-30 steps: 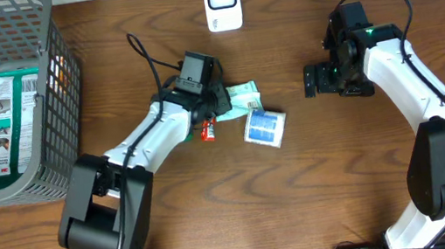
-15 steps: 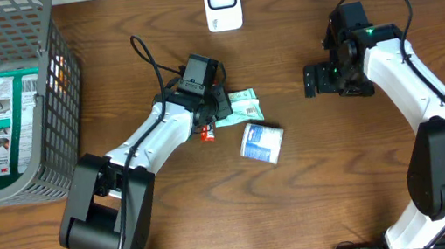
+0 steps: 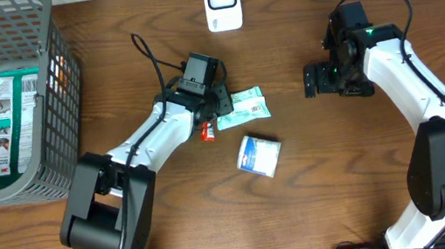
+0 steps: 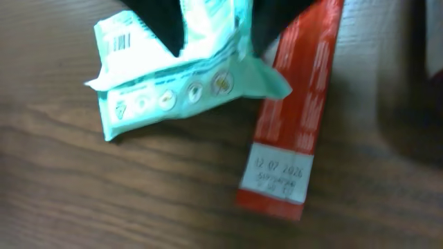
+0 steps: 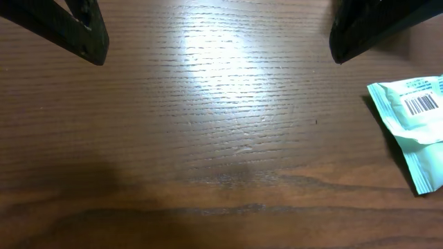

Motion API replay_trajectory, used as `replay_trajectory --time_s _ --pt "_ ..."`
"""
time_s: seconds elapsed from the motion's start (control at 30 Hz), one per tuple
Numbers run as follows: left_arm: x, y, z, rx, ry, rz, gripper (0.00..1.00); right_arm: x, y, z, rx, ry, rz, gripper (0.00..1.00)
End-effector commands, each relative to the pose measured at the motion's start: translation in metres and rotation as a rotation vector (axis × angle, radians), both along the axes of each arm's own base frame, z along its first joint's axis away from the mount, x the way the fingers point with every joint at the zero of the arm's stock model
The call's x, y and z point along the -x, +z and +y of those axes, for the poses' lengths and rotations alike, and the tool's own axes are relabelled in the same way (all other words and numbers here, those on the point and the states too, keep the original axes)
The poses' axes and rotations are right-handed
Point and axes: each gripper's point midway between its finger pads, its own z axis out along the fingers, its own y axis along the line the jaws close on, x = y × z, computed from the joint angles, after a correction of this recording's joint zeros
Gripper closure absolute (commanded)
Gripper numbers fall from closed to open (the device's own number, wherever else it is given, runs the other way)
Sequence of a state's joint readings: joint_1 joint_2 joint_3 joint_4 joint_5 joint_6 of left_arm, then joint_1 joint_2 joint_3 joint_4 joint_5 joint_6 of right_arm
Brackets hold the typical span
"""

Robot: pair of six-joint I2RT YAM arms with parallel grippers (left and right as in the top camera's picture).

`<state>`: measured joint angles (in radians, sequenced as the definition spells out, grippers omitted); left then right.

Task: Scan the item barcode
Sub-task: 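Lower the wipes pack right of the red tube and release it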

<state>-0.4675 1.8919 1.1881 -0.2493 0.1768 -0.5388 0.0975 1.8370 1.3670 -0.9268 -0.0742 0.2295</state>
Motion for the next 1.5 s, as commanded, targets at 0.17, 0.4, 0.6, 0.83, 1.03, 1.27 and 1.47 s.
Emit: replay_trajectory --time_s 0.17,0.4,0.6,0.83,1.03,1.27,1.47 --pt "-0.016 0.048 -0.011 0.014 -0.109 -0.118 0.58 -0.004 0.008 0.000 0.004 0.002 -0.024 0.01" --pt "-0.002 0.073 -0.003 -0.067 -0.209 -0.081 0.92 -0.004 0.008 0.000 0.004 0.003 -0.024 0.01" --pt "0.010 0.074 0.004 -0.102 -0.222 -0.017 0.93 -0.004 0.008 0.000 0.004 0.003 -0.024 0.01" --pt "0.011 0.086 0.008 -0.140 -0.275 -0.021 0.93 -0.004 0.008 0.000 0.004 0.002 -0.024 0.01" --pt "0.016 0.084 0.011 -0.152 -0.279 0.000 0.93 -0.004 0.008 0.000 0.004 0.002 -0.024 0.01" --pt "0.016 0.081 0.021 -0.206 -0.271 0.006 0.93 -0.004 0.008 0.000 0.004 0.003 -0.024 0.01" --pt "0.017 0.080 0.021 -0.209 -0.272 0.012 0.92 -0.004 0.008 0.000 0.004 0.002 -0.024 0.01"
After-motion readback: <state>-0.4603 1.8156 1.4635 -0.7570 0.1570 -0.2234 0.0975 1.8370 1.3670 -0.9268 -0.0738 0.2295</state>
